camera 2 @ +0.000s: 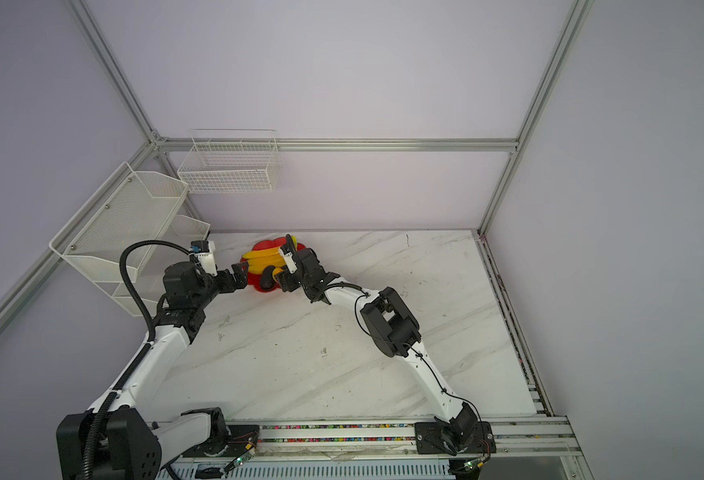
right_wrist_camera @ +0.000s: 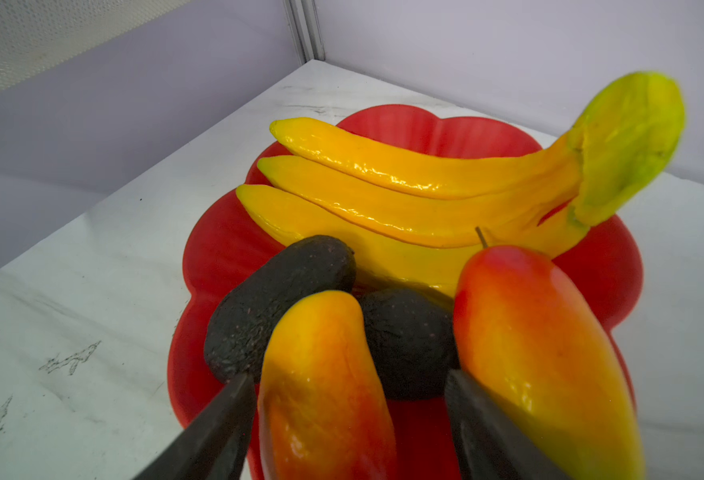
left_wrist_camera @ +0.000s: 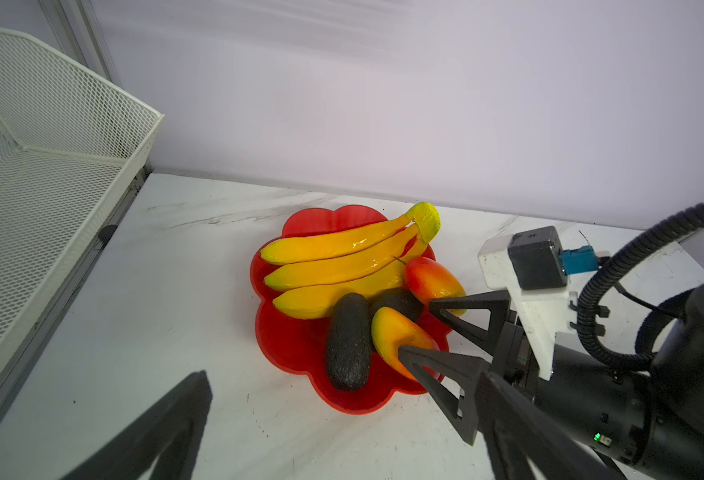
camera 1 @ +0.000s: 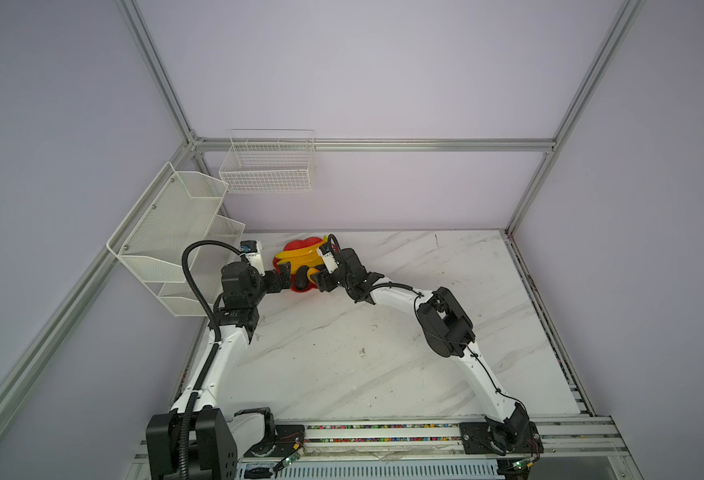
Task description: Place and organize the fake fruits in the fruit bowl
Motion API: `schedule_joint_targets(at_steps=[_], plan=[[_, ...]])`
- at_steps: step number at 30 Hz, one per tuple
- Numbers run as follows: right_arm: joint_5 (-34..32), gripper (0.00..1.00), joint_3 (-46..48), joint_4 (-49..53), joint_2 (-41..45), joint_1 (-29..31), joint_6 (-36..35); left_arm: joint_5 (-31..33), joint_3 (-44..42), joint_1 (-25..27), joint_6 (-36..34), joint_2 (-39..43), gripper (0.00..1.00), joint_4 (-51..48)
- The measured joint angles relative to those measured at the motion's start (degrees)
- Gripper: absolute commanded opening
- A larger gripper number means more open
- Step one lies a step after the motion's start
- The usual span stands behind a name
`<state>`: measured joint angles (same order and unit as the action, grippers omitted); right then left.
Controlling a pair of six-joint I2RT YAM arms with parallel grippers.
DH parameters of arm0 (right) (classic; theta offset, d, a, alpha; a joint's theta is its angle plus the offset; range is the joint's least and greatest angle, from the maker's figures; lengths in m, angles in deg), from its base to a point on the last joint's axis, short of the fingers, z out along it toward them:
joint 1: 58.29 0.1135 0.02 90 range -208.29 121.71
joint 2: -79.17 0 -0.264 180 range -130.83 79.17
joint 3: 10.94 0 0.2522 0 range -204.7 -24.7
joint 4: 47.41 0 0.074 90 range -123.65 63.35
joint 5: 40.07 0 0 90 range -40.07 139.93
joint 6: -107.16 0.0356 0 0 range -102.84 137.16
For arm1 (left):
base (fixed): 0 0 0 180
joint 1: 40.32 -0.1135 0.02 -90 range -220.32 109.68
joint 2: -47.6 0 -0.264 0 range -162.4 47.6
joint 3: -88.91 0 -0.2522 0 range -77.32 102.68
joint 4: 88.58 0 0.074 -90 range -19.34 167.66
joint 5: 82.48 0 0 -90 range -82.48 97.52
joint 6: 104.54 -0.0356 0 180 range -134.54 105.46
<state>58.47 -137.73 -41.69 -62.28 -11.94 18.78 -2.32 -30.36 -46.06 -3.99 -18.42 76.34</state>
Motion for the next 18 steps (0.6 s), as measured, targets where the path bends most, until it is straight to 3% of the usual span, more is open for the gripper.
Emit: schedule_joint_targets(at_steps=[8,14,18], plan=[[-2.71,0.97,8.61,-1.29,7.23,0.00,0.26,-0.59,0.00,0.00,0.44,-0.02,1.00,0.52],[-5.16,0.97,19.45,-5.51,21.20,-0.59,2.14,0.24,-0.17,-0.02,2.14,-1.36,1.00,0.81],[-5.25,0.97,32.02,-9.27,33.40,-4.02,5.11,4.70,-4.13,-0.04,5.57,-1.20,1.00,1.27]])
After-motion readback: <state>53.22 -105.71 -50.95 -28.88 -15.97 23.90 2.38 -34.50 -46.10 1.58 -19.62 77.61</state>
